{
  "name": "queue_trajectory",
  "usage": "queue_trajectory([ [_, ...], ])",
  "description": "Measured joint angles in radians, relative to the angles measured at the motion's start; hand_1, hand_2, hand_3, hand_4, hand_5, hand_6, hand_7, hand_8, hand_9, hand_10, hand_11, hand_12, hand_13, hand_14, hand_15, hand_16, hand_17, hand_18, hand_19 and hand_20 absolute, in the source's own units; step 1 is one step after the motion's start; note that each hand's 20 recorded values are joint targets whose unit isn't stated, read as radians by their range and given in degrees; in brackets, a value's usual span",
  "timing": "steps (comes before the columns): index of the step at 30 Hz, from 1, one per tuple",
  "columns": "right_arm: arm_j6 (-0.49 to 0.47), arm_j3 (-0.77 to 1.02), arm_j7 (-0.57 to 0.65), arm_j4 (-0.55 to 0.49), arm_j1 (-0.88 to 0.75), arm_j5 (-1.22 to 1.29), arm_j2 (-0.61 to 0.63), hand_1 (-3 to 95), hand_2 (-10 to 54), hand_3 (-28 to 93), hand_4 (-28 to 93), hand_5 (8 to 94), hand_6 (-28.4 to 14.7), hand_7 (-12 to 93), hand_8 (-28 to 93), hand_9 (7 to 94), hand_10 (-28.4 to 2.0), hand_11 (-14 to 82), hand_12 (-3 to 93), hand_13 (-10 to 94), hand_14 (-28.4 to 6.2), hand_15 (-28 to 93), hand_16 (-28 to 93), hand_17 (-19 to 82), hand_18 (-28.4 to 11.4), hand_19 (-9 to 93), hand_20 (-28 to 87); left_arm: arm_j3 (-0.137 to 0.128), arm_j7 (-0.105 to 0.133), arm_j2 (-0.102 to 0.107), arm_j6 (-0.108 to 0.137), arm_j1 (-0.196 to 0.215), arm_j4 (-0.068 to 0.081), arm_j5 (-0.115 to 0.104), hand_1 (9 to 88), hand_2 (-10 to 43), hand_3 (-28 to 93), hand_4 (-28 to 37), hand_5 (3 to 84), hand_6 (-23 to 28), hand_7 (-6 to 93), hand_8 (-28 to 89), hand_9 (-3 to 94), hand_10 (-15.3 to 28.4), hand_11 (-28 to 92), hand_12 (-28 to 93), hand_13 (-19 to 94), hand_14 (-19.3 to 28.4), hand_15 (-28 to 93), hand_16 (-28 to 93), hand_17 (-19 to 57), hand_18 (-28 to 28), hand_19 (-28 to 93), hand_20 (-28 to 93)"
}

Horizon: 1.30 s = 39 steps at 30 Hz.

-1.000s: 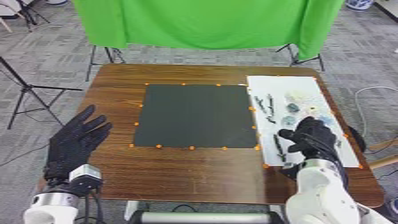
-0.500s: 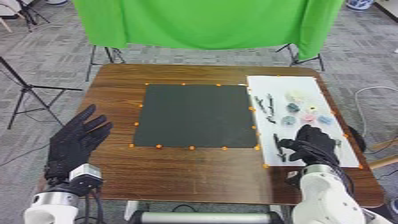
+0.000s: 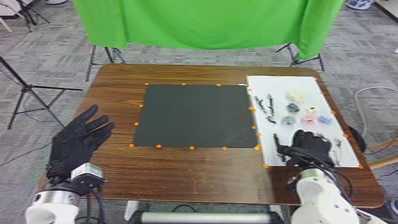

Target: Arrange flowers

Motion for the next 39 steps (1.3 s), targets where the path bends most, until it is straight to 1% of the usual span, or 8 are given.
queue_trajectory([
  [13,-0.036,-0.118,0.003,0.038,0.086,-0.023,0.0,31.0,-9.3,87,-26,62.7,-7.4,33,-17,61.8,-19.2,58.4,19.3,63,-13.3,83,11,28,-25.2,93,37,0.0,-0.004,-0.001,-0.006,-0.008,0.001,0.002,24.0,5.7,81,-19.8,37.5,9.4,13.5,-10,36.5,20.3,27,9,27,27.1,49,-10,-8.5,24.5,60,-6],
  [23,-0.069,-0.169,0.002,0.057,0.132,-0.038,0.009,35.0,-9.2,89,-26,64.0,-6.8,34,-18,62.5,-18.8,58.3,19.0,64,-12.9,82,11,29,-25.0,93,37,0.001,-0.003,-0.001,-0.008,-0.011,0.001,0.002,24.0,5.7,81,-19.8,37.4,9.4,13.6,-10,36.5,20.4,27,9,27,27.1,49,-10,-8.5,24.5,60,-6],
  [25,-0.072,-0.18,0.001,0.059,0.14,-0.04,0.011,36.0,-9.3,89,-27,64.3,-6.7,34,-16,62.9,-18.6,57.7,19.4,64,-12.7,82,11,29,-24.9,93,36,0.001,-0.003,-0.001,-0.008,-0.011,0.001,0.002,24.0,5.7,81,-19.8,37.4,9.4,13.5,-10,36.5,20.3,27,10,27,27.1,49,-10,-8.5,24.5,60,-6],
  [27,-0.075,-0.191,0.0,0.062,0.15,-0.04,0.011,37.0,-9.5,88,-28,65.3,-6.8,34,-8,63.5,-18.3,56.8,20.4,64,-12.6,82,11,29,-24.9,93,36,0.001,-0.003,-0.001,-0.008,-0.012,0.001,0.002,24.0,5.7,81,-19.9,37.5,9.4,13.5,-10,36.5,20.4,27,10,27,27.1,49,-10,-8.5,24.5,60,-6],
  [28,-0.077,-0.196,-0.001,0.064,0.155,-0.04,0.011,37.5,-9.5,88,-28,65.4,-6.8,34,-7,63.8,-18.2,56.5,20.7,65,-12.6,82,11,29,-24.8,93,36,0.001,-0.003,-0.001,-0.009,-0.012,0.001,0.002,24.0,5.7,81,-19.8,37.4,9.4,13.6,-10,36.5,20.4,27,9,27,27.1,49,-10,-8.5,24.5,60,-6],
  [34,-0.078,-0.226,-0.001,0.081,0.19,-0.047,0.012,41.6,-9.5,84,-28,68.5,-6.2,35,-2,66.9,-16.7,53.4,24.2,66,-12.1,81,12,31,-24.8,93,37,0.001,-0.003,-0.002,-0.009,-0.014,0.002,0.002,24.0,5.8,81,-19.9,37.5,9.5,13.4,-10,36.5,20.3,27,10,27,27.0,49,-9,-8.5,24.5,60,-6],
  [37,-0.078,-0.235,-0.001,0.088,0.202,-0.047,0.012,44.6,-9.5,82,-28,70.9,-5.9,35,-1,69.9,-15.9,51.5,26.7,69,-11.5,80,13,32,-25.0,93,38,0.001,-0.003,-0.002,-0.01,-0.015,0.002,0.002,24.0,5.7,81,-19.9,37.4,9.4,13.5,-10,36.5,20.3,27,10,27,27.1,49,-9,-8.5,24.5,60,-6],
  [39,-0.079,-0.237,-0.001,0.091,0.206,-0.047,0.01,46.1,-9.5,80,-28,74.3,-4.9,35,0,73.1,-14.9,50.7,27.9,71,-11.2,80,13,33,-25.0,93,39,0.001,-0.003,-0.002,-0.01,-0.016,0.002,0.002,24.0,5.8,81,-19.9,37.5,9.5,13.5,-10,36.5,20.3,27,10,27,27.1,49,-9,-8.5,24.5,60,-6],
])
